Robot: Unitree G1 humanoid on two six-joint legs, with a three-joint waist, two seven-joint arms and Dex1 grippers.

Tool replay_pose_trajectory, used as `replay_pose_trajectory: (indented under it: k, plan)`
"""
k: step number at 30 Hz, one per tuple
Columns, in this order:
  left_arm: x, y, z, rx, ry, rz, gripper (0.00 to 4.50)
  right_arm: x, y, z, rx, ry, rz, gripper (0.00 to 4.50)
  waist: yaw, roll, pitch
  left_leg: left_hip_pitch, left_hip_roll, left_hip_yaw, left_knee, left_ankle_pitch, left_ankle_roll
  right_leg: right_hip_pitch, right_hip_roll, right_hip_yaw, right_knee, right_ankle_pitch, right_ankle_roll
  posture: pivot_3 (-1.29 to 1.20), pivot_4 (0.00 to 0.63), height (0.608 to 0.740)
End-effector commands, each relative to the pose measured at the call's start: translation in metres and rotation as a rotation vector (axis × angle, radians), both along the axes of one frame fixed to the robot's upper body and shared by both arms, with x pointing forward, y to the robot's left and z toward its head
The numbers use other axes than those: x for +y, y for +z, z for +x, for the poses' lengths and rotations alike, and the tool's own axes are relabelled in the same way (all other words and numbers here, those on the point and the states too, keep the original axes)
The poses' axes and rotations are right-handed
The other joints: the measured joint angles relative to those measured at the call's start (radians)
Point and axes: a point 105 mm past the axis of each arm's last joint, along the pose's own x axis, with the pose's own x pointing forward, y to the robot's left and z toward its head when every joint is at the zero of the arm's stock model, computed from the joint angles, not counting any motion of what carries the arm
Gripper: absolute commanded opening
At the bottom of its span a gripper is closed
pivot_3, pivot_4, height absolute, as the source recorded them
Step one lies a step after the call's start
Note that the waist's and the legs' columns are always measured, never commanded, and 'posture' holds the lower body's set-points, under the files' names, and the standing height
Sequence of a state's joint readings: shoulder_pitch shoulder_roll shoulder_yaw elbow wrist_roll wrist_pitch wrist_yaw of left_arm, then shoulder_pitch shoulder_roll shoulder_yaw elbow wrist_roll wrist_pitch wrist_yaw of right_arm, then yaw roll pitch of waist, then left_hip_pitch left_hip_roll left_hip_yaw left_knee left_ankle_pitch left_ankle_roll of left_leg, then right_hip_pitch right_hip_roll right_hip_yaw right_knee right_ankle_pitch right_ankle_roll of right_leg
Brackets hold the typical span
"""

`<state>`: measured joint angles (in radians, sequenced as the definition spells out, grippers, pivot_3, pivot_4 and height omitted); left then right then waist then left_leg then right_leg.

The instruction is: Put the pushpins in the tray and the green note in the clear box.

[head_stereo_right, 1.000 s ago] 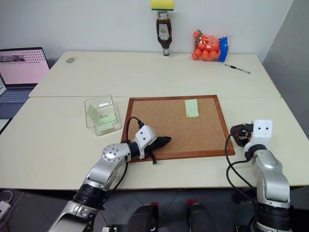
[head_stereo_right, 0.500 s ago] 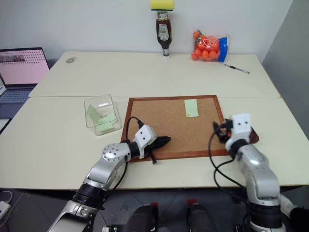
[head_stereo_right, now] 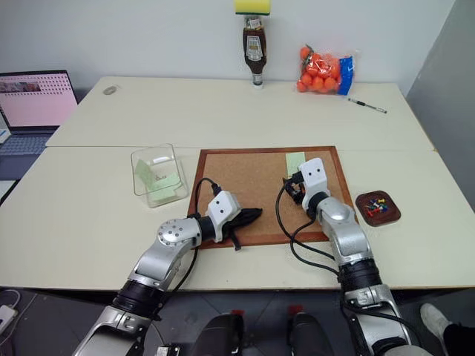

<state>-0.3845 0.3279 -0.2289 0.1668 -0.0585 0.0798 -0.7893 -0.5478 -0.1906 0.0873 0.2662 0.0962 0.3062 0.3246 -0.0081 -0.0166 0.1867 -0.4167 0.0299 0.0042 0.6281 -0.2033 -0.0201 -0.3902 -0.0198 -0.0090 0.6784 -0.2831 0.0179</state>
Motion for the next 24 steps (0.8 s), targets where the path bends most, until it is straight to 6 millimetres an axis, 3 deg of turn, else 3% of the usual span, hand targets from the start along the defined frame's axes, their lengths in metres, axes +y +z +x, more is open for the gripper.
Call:
replay_pose_trajectory:
  k: [1,10,16,24]
  plan:
    - [-0.001,0.005,-0.001,-0.025,0.002,-0.004,0.0,0.002,0.011,0.011,-0.059,0.004,-0.023,2.16,-0.001,0.0,0.0,0.0,0.0,0.0,0.0,0.0,0.0,0.0,0.0,0.0,0.0,0.0,0.0,0.0,0.15,0.74]
    - [0.0,0.005,-0.001,-0.027,0.002,-0.002,0.0,-0.003,0.008,0.023,-0.05,-0.034,-0.024,0.1,-0.001,0.0,0.0,0.0,0.0,0.0,0.0,0.0,0.0,0.0,0.0,0.001,0.0,0.0,0.0,0.0,0.15,0.74]
    - [0.0,0.006,-0.001,-0.028,0.003,-0.004,0.0,-0.003,0.011,0.023,-0.062,-0.039,-0.009,0.02,-0.001,0.0,0.0,0.0,0.0,0.0,0.0,0.0,0.0,0.0,0.0,0.001,0.001,0.0,0.0,0.0,0.15,0.74]
    - [-0.001,0.006,-0.002,-0.01,0.009,-0.022,0.0,0.008,0.044,0.009,-0.196,0.029,0.105,0.02,-0.001,0.0,0.0,0.0,0.0,-0.001,0.0,0.0,0.0,0.0,0.0,0.001,0.001,0.0,0.0,0.0,0.15,0.74]
